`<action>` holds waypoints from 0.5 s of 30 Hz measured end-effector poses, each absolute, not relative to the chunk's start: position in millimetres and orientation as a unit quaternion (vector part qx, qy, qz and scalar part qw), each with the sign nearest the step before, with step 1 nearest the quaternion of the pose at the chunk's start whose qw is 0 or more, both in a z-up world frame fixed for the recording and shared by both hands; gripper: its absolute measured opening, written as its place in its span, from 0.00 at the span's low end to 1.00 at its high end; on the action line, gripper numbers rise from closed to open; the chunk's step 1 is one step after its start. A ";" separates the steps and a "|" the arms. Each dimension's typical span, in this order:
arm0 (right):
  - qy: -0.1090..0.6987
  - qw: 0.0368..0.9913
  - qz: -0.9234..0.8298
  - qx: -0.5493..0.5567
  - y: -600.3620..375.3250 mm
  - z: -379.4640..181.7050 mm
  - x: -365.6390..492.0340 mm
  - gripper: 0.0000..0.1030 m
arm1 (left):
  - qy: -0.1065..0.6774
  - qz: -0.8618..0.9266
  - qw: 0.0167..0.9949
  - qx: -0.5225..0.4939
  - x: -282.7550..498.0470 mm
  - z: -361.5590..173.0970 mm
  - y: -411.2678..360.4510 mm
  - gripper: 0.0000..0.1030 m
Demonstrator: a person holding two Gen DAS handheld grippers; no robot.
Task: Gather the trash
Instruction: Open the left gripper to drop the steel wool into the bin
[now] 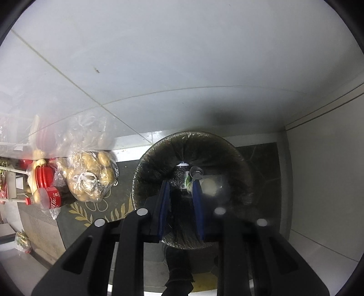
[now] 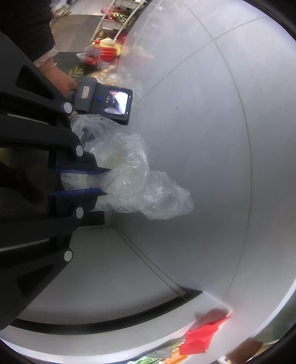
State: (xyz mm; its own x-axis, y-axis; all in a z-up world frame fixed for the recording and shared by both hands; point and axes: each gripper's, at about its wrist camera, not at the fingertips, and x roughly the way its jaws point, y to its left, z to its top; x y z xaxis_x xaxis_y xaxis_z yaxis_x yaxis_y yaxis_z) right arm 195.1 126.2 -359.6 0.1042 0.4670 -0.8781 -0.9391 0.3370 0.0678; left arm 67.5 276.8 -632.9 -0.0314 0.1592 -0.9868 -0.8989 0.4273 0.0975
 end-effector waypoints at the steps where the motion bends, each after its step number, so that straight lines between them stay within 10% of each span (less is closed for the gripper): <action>1: 0.436 0.692 0.508 -0.271 127.0 -360.5 193.6 0.11 | 0.574 0.430 0.617 -0.323 65.3 -630.6 276.9 0.22; 8: 0.442 0.687 0.509 -0.272 126.9 -371.3 194.2 0.11 | 0.556 0.433 0.627 -0.332 48.5 -595.4 274.5 0.22; 15: 0.457 0.670 0.508 -0.290 133.3 -397.8 189.2 0.11 | 0.527 0.451 0.647 -0.317 20.0 -526.9 252.9 0.55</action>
State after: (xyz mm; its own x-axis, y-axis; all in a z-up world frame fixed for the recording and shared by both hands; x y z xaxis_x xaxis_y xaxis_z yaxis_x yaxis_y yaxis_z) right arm 189.2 133.3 -397.8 0.0659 0.4163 -0.9068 -0.9459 0.3154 0.0761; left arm 20.0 252.9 -526.9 0.0373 0.2481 -0.9680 -0.9174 0.3925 0.0652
